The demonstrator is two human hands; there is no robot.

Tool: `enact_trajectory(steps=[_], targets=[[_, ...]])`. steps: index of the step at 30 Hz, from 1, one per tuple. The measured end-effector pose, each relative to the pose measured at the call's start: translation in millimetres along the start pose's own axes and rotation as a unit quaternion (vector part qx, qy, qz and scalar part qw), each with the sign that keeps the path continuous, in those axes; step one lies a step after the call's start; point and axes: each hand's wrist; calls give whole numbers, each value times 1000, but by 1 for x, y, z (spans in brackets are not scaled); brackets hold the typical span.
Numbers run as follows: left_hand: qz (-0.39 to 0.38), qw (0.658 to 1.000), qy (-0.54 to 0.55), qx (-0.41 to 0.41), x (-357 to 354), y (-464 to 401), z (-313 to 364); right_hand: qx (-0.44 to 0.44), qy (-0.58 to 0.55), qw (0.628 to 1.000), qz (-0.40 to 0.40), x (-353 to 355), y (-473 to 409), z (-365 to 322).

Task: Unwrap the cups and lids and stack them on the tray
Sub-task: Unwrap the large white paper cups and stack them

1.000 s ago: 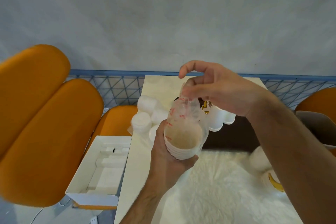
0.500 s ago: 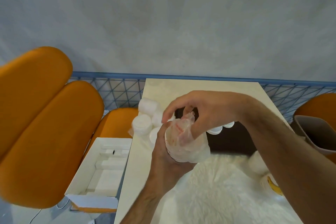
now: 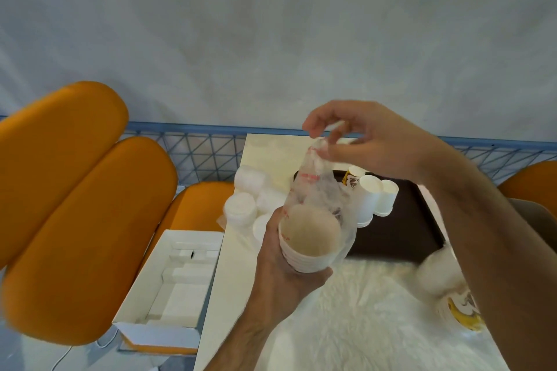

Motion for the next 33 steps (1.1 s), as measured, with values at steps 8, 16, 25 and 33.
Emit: enact_trajectory(steps=[8, 16, 25, 33], targets=[[-5, 1000, 0, 5, 1, 0, -2, -146, -7, 971, -189, -8, 28, 33], [5, 1000, 3, 1, 0, 2, 1, -97, -450, 887, -40, 5, 59, 50], [-52, 997, 20, 56, 10, 5, -15, -90, -212, 972, -55, -22, 87, 30], [-74, 997, 12, 25, 45, -11, 25, -83, -192, 977, -32, -60, 103, 35]])
Point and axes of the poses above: each hand's wrist, its own y-axis away from the middle knuckle, its own x-axis out of the back of the hand, z = x × y, and after that the axes turned 1 degree about z, right-handed
